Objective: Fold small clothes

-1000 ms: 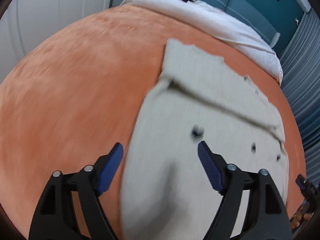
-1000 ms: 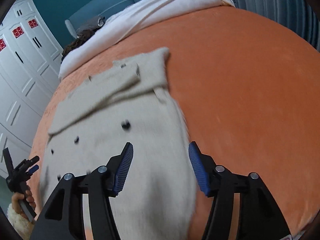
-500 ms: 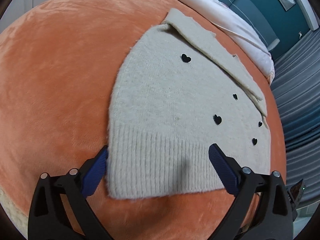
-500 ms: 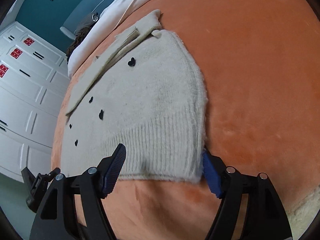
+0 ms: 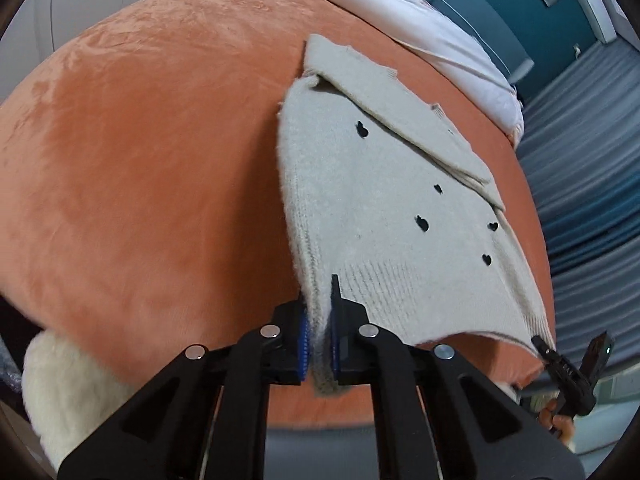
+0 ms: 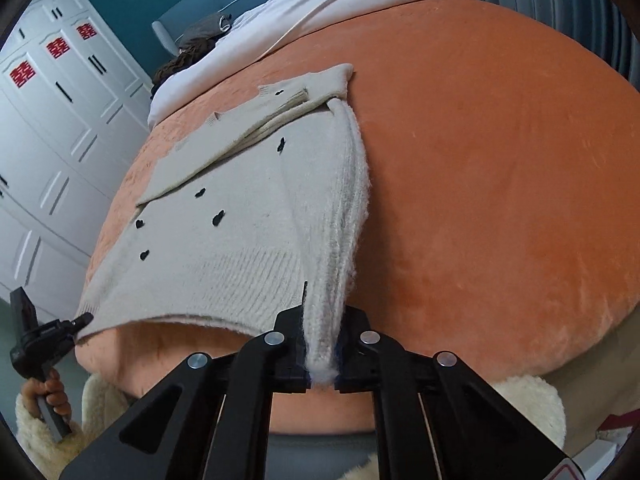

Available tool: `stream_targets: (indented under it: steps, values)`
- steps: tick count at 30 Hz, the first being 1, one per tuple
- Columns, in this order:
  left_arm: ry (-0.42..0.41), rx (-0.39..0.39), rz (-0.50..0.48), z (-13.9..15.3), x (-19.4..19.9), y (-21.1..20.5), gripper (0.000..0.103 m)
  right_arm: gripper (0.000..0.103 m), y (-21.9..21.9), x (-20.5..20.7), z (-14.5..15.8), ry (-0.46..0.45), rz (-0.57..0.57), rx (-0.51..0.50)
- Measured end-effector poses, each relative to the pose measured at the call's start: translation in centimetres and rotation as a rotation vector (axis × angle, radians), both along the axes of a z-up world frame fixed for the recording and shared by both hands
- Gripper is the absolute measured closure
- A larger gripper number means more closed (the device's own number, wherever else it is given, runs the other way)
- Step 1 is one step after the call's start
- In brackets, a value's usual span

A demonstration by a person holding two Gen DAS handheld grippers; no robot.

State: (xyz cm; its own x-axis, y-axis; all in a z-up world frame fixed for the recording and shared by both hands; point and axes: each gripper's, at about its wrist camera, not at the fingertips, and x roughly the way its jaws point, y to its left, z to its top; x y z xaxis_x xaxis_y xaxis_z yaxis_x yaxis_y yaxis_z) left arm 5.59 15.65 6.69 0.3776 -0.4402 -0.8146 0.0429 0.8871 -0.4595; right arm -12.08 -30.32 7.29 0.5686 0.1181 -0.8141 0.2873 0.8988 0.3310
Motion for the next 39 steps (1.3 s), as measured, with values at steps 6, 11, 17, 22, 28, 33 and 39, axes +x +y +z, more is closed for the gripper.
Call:
stream_targets:
  steps: [6,11,17,22,28,33,39]
  values:
    - [0.122,0.056,-0.157,-0.8,-9.4,0.8,0.097,0.097,3.2,-9.1,-0.7,0.18,0.246,-0.07]
    - [0.147,0.092,-0.233,2.1,-14.8,2.1,0.097,0.097,4.7,-15.1,1.1,0.245,0.375,-0.018]
    - [-0.154,-0.028,-0.095,9.4,-6.0,2.5,0.096,0.096,-0.9,-7.1,8.5,-0.145,0.175,0.083]
    - [-0.294,0.018,-0.049,8.0,4.7,-2.2,0.09,0.084,-3.5,4.2,6.4,-0.305,-0.045,0.08]
    - [-0.182,0.149,0.042,1.0,8.9,-2.2,0.047,0.06,-2.7,7.3,1.2,-0.244,-0.206,0.093]
    - [-0.213,0.135,0.01,0.1,8.4,-0.6,0.021,0.047,-2.4,6.7,-0.3,-0.177,-0.131,-0.062]
    - [-0.172,0.132,-0.078,-2.1,12.9,-3.9,0.014,0.044,-4.3,9.3,-2.6,-0.114,-0.142,-0.043]
